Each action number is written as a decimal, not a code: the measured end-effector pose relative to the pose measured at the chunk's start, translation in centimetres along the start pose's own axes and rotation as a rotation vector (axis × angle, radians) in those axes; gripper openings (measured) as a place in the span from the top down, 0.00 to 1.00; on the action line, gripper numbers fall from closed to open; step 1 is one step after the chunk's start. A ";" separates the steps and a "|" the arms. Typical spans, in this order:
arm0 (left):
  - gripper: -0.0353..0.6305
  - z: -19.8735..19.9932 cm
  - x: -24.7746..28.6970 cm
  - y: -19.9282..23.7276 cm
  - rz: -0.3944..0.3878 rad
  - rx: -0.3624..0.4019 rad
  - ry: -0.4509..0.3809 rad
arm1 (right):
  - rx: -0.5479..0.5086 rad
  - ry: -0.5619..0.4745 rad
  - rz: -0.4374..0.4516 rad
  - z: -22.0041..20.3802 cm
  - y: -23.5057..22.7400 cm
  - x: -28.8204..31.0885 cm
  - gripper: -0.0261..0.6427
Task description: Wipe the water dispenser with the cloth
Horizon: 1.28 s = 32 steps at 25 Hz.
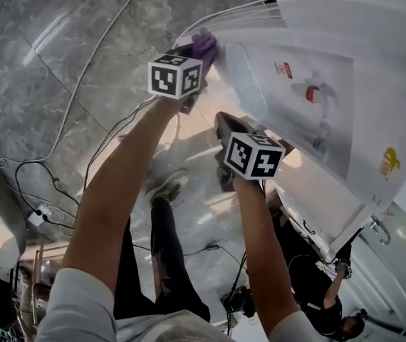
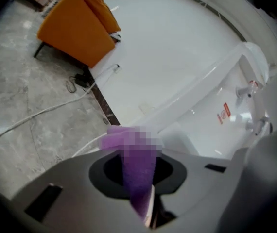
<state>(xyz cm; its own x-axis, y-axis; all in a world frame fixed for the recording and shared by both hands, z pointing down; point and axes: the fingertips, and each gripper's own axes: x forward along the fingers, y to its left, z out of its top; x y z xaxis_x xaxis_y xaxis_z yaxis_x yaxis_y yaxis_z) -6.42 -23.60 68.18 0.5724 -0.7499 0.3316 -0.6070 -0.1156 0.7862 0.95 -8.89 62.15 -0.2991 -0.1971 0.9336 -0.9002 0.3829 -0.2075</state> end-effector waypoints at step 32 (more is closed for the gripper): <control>0.86 -25.6 4.7 -12.9 -0.081 -0.327 0.109 | 0.117 0.183 -0.126 -13.1 -14.3 -3.3 0.94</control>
<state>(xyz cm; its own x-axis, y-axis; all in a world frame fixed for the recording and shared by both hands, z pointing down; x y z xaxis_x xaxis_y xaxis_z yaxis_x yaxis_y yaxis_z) 18.22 -8.97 72.91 0.6776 -0.6708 0.3015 -0.3587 0.0565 0.9317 18.93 -1.90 65.82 -0.1290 -0.0656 0.9895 -0.9604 0.2569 -0.1082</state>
